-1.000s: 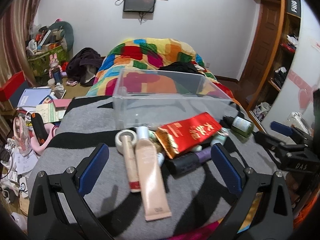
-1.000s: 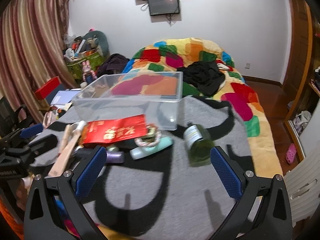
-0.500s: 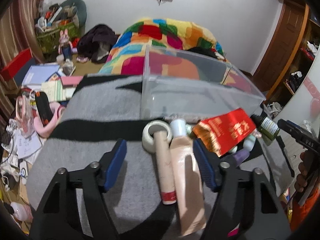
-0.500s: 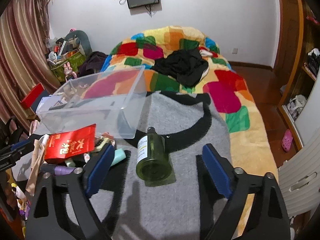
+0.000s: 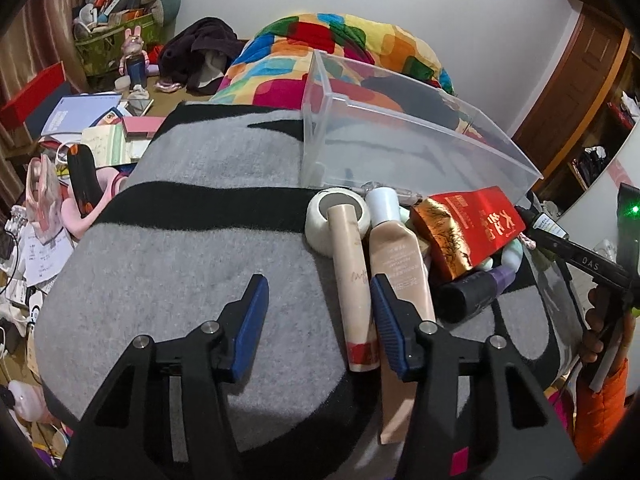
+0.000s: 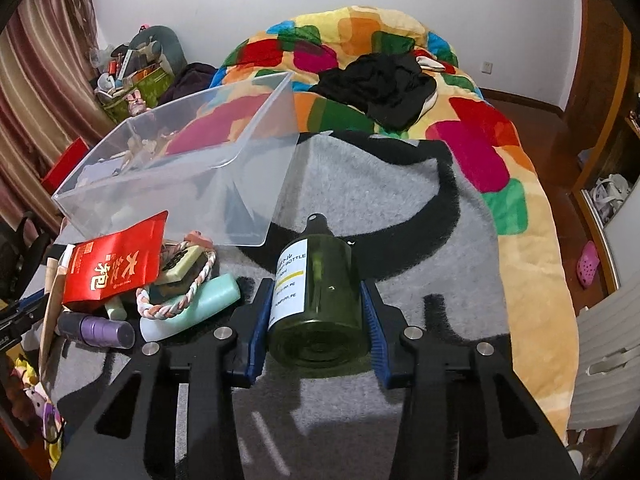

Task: Organize objects
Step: 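Grasp the green glass bottle with the right tool while the left tool grasps a beige tube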

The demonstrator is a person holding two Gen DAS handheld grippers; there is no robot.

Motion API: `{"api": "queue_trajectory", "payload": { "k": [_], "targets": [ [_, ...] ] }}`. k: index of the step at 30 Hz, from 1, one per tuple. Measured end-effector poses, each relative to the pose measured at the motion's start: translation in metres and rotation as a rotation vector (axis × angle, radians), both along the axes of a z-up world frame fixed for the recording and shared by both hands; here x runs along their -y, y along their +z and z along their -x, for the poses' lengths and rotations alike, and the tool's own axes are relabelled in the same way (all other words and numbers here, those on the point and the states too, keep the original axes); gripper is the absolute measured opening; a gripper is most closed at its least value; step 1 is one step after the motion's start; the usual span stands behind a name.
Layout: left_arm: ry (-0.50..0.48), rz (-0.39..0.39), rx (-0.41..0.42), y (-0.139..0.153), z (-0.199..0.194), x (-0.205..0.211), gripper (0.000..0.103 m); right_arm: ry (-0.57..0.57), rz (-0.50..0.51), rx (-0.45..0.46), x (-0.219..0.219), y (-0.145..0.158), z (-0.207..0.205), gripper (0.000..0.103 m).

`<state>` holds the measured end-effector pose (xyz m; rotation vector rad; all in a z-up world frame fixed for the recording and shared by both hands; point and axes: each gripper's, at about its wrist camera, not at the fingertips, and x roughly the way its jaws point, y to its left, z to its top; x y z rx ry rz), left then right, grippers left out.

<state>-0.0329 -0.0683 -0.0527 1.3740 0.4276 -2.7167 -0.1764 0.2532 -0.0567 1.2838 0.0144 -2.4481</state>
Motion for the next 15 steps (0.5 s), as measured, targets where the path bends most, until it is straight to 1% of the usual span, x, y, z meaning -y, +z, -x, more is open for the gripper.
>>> {"api": "queue_trajectory", "payload": {
  "k": [2, 4, 6, 9, 13, 15],
  "targets": [
    [0.000, 0.004, 0.000, 0.000, 0.004, 0.000, 0.044, -0.005, -0.002, -0.014, -0.001, 0.001, -0.002, 0.038],
    [-0.001, 0.008, 0.001, -0.002, 0.007, -0.001, 0.029, -0.011, 0.002, -0.024, -0.002, 0.003, -0.006, 0.038],
    [0.003, 0.017, 0.003, -0.003, 0.009, -0.001, 0.019, -0.015, 0.011, -0.035, -0.004, 0.006, -0.010, 0.038],
    [0.019, 0.003, -0.010, -0.001, 0.005, 0.002, 0.014, -0.019, 0.024, -0.064, -0.007, 0.013, -0.019, 0.038],
    [0.040, -0.007, -0.037, 0.007, -0.001, 0.008, 0.014, -0.016, 0.036, -0.109, -0.006, 0.028, -0.030, 0.038],
    [0.047, 0.003, -0.058, 0.016, -0.003, 0.009, 0.014, -0.007, 0.051, -0.134, -0.004, 0.038, -0.034, 0.038]
  ]
}}
